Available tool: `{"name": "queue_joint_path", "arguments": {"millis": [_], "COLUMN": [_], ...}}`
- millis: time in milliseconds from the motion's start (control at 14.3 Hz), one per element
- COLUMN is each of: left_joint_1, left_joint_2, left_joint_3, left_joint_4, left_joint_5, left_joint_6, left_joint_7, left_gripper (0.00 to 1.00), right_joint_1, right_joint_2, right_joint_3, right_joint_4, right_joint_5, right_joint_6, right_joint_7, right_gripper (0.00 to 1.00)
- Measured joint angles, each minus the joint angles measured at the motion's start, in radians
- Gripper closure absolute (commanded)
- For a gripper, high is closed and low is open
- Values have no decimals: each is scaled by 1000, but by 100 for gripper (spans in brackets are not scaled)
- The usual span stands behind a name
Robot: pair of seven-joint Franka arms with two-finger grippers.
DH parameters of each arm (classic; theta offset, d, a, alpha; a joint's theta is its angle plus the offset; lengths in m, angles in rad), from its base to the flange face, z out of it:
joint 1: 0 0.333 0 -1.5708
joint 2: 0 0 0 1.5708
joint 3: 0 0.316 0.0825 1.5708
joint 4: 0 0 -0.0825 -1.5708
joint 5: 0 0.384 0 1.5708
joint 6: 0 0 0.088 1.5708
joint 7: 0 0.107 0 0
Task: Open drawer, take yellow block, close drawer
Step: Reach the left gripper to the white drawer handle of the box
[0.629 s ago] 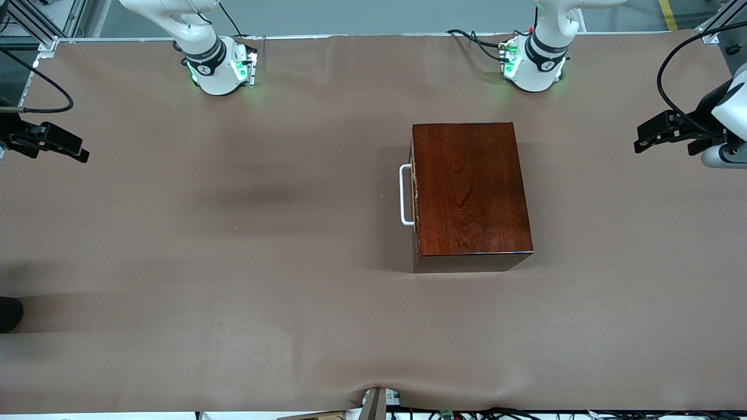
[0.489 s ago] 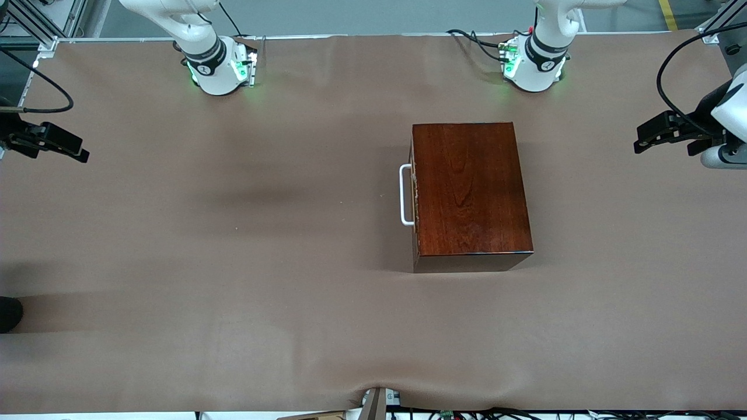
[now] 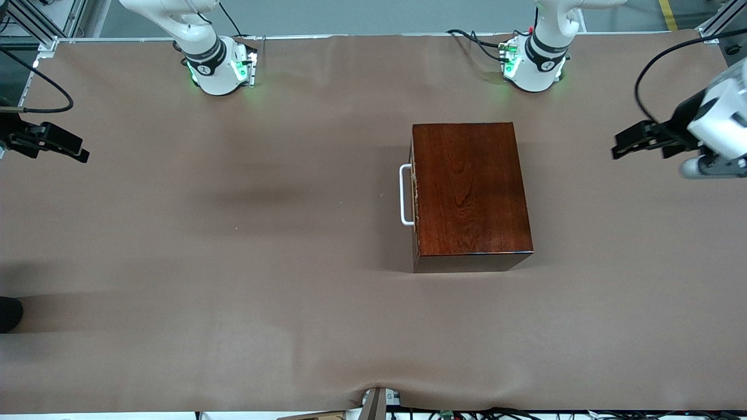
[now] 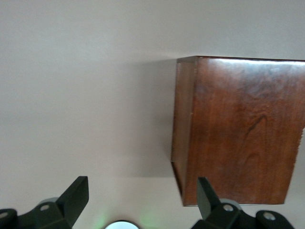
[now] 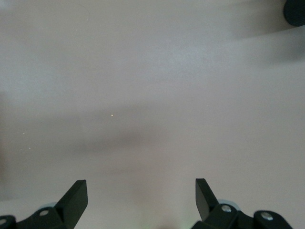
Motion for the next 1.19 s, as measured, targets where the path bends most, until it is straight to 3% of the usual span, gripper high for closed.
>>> {"name": "queue_joint_path", "arguments": {"millis": [419,838,1188], "left_joint_1": [-222,-498,-737], "left_joint_2": [120,286,475], "left_joint_3": [-23,-24,-15], "left_joint_4": [34,62,79], "left_joint_5": [-5,8,236], "left_joint_6": [48,266,440], "left_joint_7": [-410,-762,-959], "left_gripper": [0,0,0], "right_joint_1": [0,0,0], "right_joint_2": [0,0,0], "right_joint_3": [0,0,0], "right_joint_4": [0,0,0], "right_joint_5": [0,0,0], "right_joint_6": [-1,-1,-1], "right_joint_7": [0,0,0], "right_gripper": [0,0,0]}}
